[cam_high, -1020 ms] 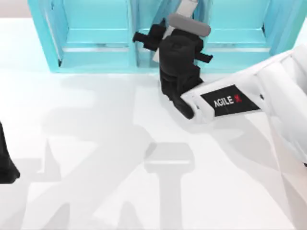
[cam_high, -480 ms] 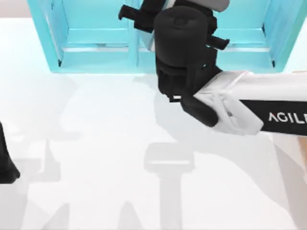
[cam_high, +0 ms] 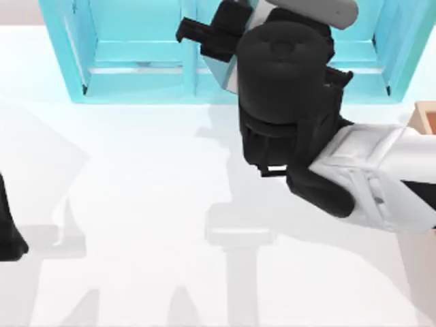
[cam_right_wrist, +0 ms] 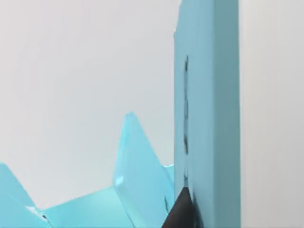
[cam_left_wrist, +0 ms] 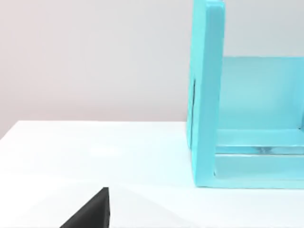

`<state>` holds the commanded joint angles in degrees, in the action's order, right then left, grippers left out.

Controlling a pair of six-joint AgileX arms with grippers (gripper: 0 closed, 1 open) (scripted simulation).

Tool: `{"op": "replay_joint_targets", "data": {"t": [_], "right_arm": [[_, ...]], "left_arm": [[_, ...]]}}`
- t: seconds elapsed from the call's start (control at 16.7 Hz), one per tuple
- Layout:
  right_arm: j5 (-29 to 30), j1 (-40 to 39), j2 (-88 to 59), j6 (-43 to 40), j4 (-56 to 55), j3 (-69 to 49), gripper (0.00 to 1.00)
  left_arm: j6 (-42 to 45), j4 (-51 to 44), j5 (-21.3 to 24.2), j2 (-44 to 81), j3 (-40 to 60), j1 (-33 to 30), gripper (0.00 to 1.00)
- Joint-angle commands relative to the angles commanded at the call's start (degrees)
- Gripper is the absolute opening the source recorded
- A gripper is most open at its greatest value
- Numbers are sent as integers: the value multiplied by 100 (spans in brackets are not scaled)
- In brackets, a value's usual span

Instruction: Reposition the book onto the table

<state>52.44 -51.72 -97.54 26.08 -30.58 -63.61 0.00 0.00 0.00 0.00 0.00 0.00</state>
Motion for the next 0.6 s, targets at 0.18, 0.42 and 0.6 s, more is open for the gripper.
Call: {"op": "replay_joint_targets", "data": {"t": [0.18, 0.42, 0.6], "right_arm": [[-5, 22, -35, -6, -4, -4, 0], [162, -435, 167, -616, 73, 346, 0], [431, -1107, 448, -1698, 245, 945, 0]], "left_arm": [[0, 0, 0, 0, 0, 0, 100], [0, 0, 0, 0, 0, 0, 100], [0, 0, 0, 0, 0, 0, 100]]}}
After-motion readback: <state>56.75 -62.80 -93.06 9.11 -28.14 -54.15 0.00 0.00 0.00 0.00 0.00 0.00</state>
